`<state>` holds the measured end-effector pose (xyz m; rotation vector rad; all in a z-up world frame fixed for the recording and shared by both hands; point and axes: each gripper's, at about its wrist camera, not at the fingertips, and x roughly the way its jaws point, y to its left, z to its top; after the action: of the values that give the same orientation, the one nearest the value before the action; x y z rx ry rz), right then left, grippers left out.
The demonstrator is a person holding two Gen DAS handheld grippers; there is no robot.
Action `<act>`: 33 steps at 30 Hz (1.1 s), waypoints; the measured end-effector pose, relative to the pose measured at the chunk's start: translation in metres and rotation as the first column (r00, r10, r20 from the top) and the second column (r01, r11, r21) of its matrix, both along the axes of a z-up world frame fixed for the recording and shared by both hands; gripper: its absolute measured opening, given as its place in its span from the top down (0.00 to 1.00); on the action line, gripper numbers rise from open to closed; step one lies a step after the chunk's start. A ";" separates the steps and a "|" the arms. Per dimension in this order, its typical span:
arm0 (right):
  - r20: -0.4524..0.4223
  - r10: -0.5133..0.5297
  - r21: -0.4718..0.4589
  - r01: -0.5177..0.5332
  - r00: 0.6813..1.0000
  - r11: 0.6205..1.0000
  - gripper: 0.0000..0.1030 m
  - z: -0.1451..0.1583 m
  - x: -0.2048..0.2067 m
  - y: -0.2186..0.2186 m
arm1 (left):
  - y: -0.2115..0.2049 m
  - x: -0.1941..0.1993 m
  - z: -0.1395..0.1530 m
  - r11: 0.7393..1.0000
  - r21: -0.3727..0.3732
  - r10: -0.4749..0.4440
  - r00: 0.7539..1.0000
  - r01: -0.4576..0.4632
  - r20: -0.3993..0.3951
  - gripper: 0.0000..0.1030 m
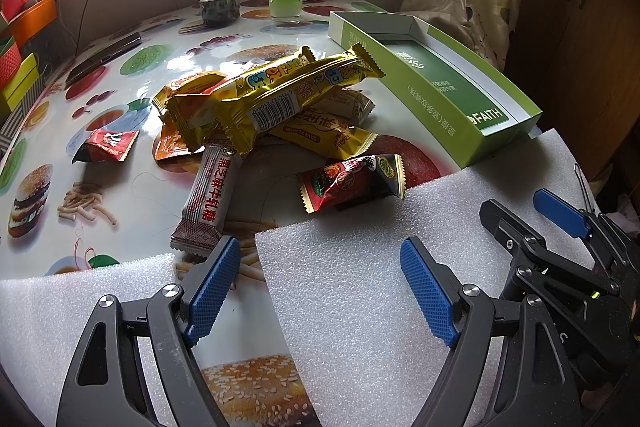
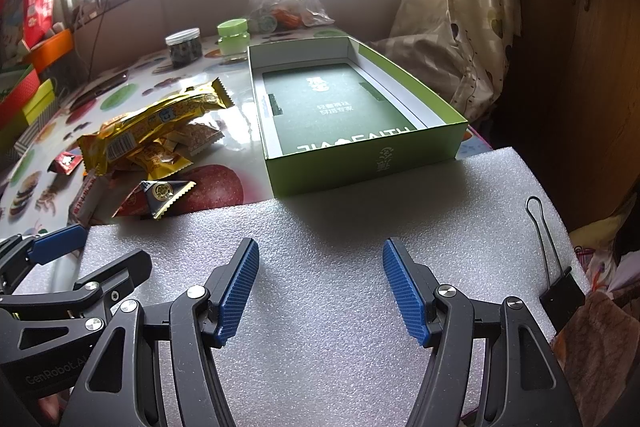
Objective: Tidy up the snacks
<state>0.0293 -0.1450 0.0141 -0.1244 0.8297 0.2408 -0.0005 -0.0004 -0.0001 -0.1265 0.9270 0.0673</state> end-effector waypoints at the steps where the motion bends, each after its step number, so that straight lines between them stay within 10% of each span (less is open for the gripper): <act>1: 0.000 0.000 0.000 0.000 1.000 1.000 0.37 0.000 0.000 0.000 | 0.000 0.000 0.000 1.000 0.001 0.000 1.000 0.000 0.000 0.20; 33: 0.005 0.000 0.000 0.000 1.000 1.000 0.37 0.000 -0.002 -0.001 | 0.002 -0.001 0.004 1.000 0.006 -0.005 1.000 0.005 0.012 0.20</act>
<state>0.0277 -0.1456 0.0142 -0.1253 0.8249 0.2406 -0.0014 0.0015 0.0037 -0.1192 0.9148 0.0649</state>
